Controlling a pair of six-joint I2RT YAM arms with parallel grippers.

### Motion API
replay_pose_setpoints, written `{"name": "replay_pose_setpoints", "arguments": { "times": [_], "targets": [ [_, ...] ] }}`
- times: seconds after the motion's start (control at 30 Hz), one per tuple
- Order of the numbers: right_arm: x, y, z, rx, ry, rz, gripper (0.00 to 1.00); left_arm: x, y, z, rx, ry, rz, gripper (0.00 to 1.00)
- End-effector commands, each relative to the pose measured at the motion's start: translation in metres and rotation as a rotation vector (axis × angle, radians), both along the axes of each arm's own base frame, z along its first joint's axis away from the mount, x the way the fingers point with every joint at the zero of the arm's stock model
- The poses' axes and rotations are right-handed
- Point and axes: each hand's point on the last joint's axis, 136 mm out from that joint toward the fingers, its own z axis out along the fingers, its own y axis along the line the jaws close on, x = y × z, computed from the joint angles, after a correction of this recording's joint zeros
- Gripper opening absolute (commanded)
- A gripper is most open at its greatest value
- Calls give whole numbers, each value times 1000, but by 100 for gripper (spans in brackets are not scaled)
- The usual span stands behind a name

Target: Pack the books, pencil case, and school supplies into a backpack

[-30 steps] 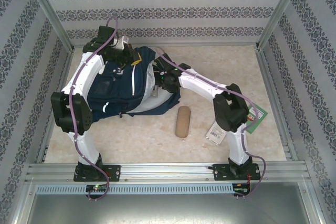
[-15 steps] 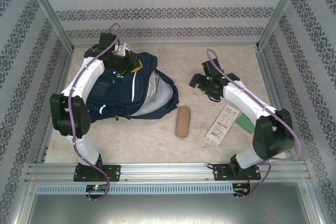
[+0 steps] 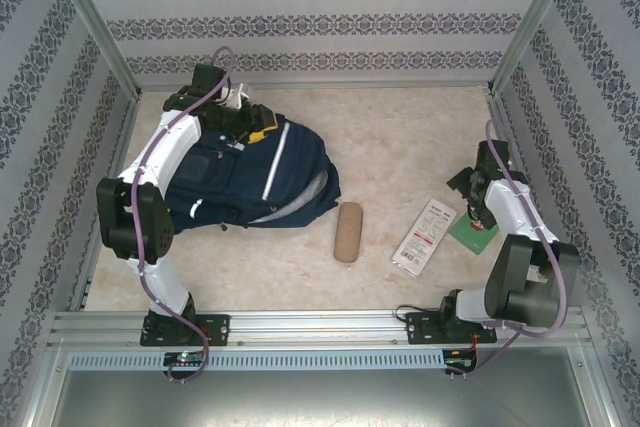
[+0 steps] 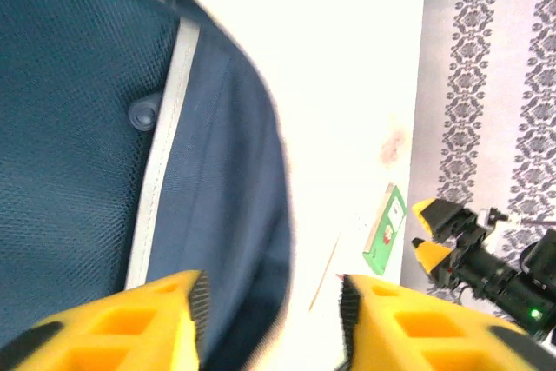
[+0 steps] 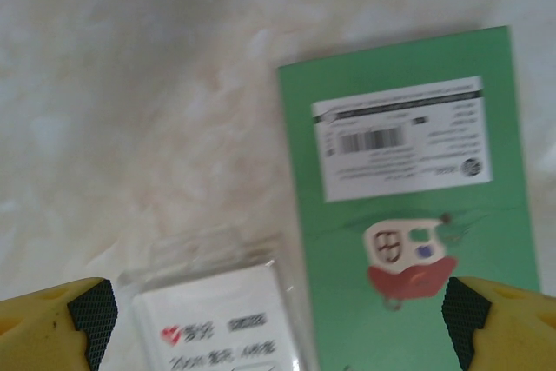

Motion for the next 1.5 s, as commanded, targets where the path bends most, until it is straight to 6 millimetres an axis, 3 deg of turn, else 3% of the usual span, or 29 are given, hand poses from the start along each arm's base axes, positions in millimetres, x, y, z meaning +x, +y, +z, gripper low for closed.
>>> {"name": "replay_pose_setpoints", "arguments": {
  "times": [0.0,0.17,0.37,0.63,0.83,1.03,1.13,1.2,1.33,1.47],
  "targets": [
    [2,-12,-15,27,41,-6,98,-1,-3,17,-7,-35,-17,55],
    [10,-11,-35,102,72,-10,98,-1,-2,19,-1,-37,-15,60],
    [36,12,-49,184,77,80,97,0,-2,19,-1,-37,-12,61],
    [96,73,-40,205,41,247,96,0,-3,18,-6,-32,-12,61],
    [135,118,-40,270,17,270,96,-2,-4,17,-7,-29,-11,61],
    [165,173,-21,363,-57,334,96,-5,-17,12,-16,-22,-14,61],
    [172,189,-4,375,-92,376,96,-5,-38,6,-33,-23,-22,61],
    [173,189,8,348,-112,399,96,-5,-58,2,-35,-26,-35,61],
    [167,174,26,268,-135,436,96,-8,-110,-11,-18,-31,-66,61],
    [154,148,28,221,-124,442,92,-6,-154,-27,36,-52,-79,61]
  ]
}}
